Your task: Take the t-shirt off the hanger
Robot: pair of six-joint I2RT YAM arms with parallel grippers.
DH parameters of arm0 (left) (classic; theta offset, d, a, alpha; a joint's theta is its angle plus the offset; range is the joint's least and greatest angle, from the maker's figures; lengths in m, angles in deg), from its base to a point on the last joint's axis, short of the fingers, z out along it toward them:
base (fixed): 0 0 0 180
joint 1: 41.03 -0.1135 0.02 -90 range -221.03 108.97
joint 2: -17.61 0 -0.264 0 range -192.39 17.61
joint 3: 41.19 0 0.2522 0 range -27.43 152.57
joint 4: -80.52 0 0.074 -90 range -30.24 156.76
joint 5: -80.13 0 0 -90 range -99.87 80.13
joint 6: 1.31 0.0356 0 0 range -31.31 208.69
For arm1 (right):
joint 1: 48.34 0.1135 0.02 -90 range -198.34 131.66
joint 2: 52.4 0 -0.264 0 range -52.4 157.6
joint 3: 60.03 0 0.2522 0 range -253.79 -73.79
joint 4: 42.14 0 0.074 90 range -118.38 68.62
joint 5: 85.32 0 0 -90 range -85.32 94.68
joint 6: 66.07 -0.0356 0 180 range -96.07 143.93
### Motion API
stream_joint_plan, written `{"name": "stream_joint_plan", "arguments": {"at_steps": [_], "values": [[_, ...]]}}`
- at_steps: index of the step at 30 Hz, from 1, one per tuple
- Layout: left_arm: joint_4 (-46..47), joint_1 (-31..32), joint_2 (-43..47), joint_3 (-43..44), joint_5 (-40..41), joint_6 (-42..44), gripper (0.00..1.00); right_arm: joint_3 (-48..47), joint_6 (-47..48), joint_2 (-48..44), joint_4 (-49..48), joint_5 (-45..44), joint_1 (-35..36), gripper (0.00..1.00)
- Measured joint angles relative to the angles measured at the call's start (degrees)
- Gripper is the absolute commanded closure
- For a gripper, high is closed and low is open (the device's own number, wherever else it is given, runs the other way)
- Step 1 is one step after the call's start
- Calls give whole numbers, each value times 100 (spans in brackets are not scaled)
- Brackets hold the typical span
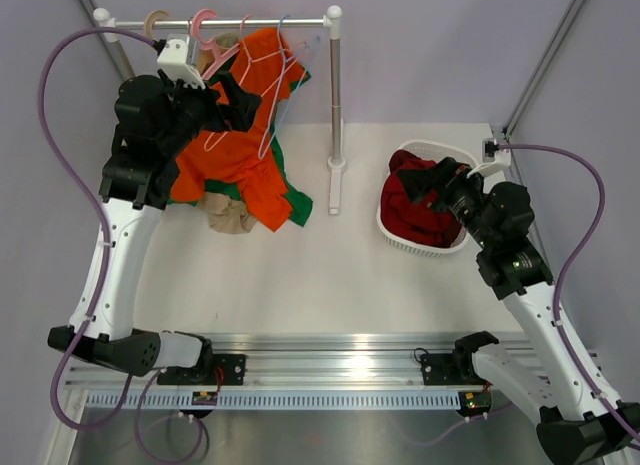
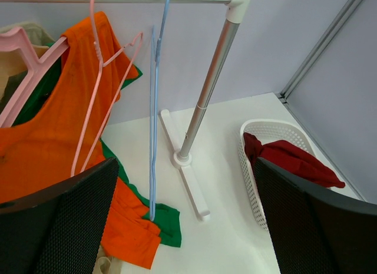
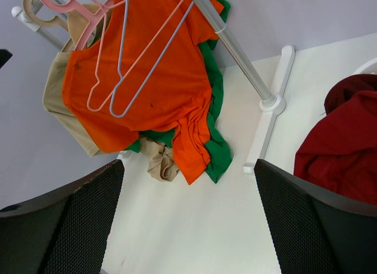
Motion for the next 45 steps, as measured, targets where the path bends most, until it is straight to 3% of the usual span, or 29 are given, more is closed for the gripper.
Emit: {"name": "stream_joint_plan", "arguments": {"at_steps": [10,17,22,28,36,45], "values": [[256,-2,2026,-1742,2,-122,1,-20,-17,-35,70,11,0,1],[354,-2,4118,-3770,-122,-330,1,-20,46,-208,90,22,0,0],[-81,-2,5672,-4841,-31,-398,1,-20,197,-632,195,0,2,1],[-767,-2,6846,-5606,514,-463,1,367,426,-1478,201,-223,2,1],[-1252,79,7224,-5901,1392,-544,1,992,505,-1770,350,-608,7,1],[-1255,107,7195,-5939,1707,-424,1,1032,507,-1541,404,-649,7,1]]}}
